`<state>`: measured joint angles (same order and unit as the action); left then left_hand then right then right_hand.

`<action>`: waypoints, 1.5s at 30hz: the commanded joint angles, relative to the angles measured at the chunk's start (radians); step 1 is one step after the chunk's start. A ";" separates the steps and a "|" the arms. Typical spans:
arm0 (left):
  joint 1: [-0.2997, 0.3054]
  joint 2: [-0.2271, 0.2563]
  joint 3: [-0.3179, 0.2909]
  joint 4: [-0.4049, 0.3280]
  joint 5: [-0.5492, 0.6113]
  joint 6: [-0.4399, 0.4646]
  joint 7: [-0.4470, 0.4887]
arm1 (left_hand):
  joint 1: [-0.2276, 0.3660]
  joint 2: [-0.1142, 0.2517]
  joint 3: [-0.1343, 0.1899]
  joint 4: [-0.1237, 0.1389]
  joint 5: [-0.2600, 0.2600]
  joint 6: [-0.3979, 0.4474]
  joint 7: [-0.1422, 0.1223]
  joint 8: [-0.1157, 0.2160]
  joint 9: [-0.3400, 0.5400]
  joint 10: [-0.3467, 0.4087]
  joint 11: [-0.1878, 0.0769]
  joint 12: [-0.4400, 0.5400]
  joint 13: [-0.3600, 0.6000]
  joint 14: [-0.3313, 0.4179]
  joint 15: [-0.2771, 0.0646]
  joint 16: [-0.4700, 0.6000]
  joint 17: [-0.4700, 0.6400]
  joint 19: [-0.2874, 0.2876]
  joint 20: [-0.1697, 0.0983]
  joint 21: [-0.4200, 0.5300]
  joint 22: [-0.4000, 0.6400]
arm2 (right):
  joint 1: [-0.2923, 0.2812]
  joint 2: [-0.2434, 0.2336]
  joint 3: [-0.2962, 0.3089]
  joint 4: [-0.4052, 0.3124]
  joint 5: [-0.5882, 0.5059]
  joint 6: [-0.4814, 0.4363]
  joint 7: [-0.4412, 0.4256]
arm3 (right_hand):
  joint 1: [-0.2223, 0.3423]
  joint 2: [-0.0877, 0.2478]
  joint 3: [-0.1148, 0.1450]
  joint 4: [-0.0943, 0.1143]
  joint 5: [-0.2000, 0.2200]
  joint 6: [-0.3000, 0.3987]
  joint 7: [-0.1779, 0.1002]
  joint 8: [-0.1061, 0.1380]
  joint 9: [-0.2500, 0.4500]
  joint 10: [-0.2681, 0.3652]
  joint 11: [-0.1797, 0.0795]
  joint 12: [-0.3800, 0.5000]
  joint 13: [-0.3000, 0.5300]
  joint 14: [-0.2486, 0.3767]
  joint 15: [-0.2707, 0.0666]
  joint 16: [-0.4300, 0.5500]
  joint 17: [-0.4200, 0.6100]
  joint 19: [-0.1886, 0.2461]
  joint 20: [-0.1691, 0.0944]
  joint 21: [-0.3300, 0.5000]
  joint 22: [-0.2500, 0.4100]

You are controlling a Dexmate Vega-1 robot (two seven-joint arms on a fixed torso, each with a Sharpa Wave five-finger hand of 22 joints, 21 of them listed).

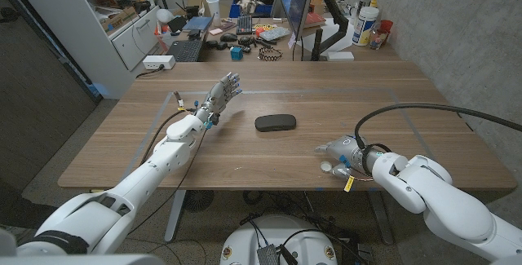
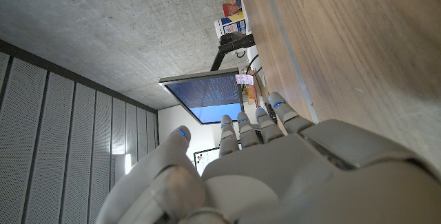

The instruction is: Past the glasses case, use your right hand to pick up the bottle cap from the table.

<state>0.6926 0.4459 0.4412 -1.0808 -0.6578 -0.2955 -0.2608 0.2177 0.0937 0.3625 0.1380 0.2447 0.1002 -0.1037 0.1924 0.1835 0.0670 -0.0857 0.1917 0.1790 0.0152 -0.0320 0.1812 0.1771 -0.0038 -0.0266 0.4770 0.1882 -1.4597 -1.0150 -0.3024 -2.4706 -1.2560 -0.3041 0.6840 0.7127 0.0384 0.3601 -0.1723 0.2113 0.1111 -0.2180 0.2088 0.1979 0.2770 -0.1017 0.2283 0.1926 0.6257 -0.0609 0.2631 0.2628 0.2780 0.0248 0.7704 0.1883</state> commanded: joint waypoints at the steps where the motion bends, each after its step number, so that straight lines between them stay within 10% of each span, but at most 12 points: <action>1: -0.008 -0.007 0.001 0.022 -0.002 -0.003 -0.010 | -0.011 -0.002 -0.002 0.000 0.004 0.007 -0.002 0.002 0.002 0.002 0.001 0.004 0.005 0.003 -0.043 0.003 0.002 0.005 0.001 -0.004 0.002 | 0.026 -0.010 -0.036 0.003 0.009 -0.011 0.010 | 0.012 -0.005 -0.008 0.005 0.009 0.010 -0.003 0.004 0.003 0.008 0.000 0.005 0.006 0.010 -0.111 0.007 0.009 0.008 0.000 0.008 0.003; 31: -0.026 -0.014 -0.011 0.070 -0.014 -0.022 -0.040 | -0.014 -0.001 -0.005 -0.001 0.007 0.006 -0.002 0.001 0.002 0.001 0.002 0.004 0.005 0.002 -0.044 0.003 0.002 0.006 -0.002 -0.007 0.002 | 0.111 0.006 -0.125 0.047 0.019 -0.012 0.017 | 0.054 0.023 -0.029 0.023 0.018 0.085 -0.002 0.031 0.010 0.099 -0.011 0.040 0.010 0.065 -0.130 0.054 0.056 0.037 -0.018 0.025 0.005; 45: -0.017 -0.015 -0.023 0.060 -0.032 -0.023 -0.043 | -0.016 -0.002 -0.007 0.000 0.008 0.006 -0.003 0.002 0.002 0.005 0.006 0.005 0.005 0.003 -0.043 0.004 0.002 0.007 -0.001 -0.008 0.002 | 0.143 -0.006 -0.155 0.095 0.044 0.013 -0.036 | 0.270 0.017 -0.109 0.007 0.029 0.247 -0.004 0.076 0.030 0.257 -0.038 0.089 0.066 0.179 -0.155 0.317 0.275 0.090 -0.081 0.128 0.047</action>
<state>0.6700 0.4317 0.4265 -1.0154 -0.6794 -0.3172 -0.3012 0.2083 0.0924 0.3597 0.1351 0.2447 0.1002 -0.1037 0.1925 0.1835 0.0676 -0.0850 0.1917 0.1790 0.0152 -0.0320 0.1812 0.1772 -0.0038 -0.0266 0.4693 0.1881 -1.3390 -1.0124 -0.4369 -2.4075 -1.2344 -0.3070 0.6892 0.9395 0.0586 0.2704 -0.1660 0.2345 0.3301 -0.2212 0.2740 0.2192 0.5031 -0.1343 0.3027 0.2375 0.7883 -0.0883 0.5149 0.4810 0.3593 -0.0348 0.8671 0.2173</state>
